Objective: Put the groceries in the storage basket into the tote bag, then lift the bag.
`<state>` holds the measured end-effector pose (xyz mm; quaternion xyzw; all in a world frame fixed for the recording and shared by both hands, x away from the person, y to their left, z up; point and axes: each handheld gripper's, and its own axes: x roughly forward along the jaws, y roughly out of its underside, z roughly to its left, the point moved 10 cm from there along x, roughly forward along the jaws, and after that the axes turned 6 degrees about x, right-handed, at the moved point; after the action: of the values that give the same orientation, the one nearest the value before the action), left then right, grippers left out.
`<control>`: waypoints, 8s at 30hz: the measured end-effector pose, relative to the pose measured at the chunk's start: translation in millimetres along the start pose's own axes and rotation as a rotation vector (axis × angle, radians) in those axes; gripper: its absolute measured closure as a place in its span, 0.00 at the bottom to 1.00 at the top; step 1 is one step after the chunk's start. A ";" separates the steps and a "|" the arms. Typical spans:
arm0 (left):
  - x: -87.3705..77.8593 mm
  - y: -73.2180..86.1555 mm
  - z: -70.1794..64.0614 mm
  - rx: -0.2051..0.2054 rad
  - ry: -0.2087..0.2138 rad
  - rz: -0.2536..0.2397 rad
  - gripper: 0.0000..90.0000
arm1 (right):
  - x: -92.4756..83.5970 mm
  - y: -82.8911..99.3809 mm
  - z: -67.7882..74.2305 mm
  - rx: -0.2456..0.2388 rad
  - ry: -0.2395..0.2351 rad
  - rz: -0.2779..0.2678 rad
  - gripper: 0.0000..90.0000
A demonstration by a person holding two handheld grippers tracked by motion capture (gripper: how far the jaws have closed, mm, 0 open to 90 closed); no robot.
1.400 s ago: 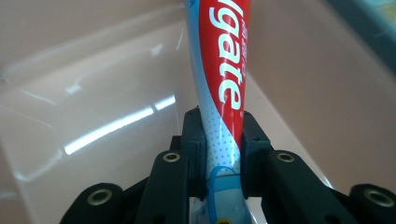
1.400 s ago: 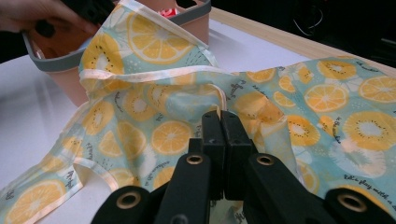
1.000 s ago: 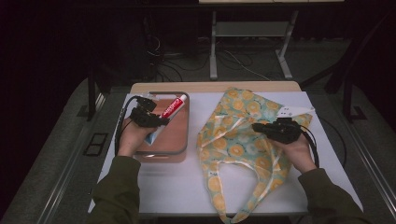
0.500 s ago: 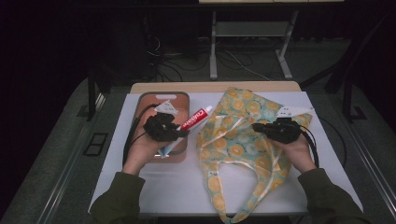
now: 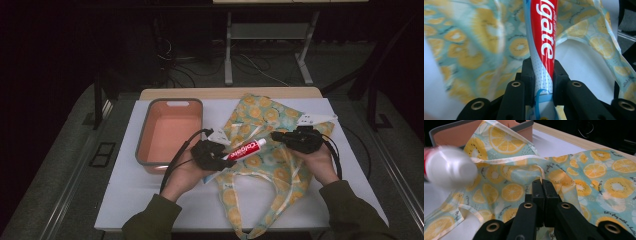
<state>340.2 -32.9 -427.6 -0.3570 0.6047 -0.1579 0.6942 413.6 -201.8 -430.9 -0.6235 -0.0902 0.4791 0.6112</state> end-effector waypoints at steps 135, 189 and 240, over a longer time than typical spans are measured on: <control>70.3 47.8 26.5 -0.232 -0.222 -0.019 0.99 | -14.8 2.2 -3.2 0.012 0.004 -0.017 0.99; 21.1 21.5 11.7 -0.273 -0.071 -0.231 0.99 | -22.9 106.9 56.3 -0.075 -0.091 0.300 1.00; 94.0 -32.8 133.7 -0.440 -0.311 -0.151 0.99 | 17.4 30.7 -85.2 0.097 0.196 0.114 1.00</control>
<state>495.0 -76.1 -471.5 -0.5631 0.4824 -0.0171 0.6707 468.5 -254.5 -483.0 -0.6412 0.0288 0.4536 0.6183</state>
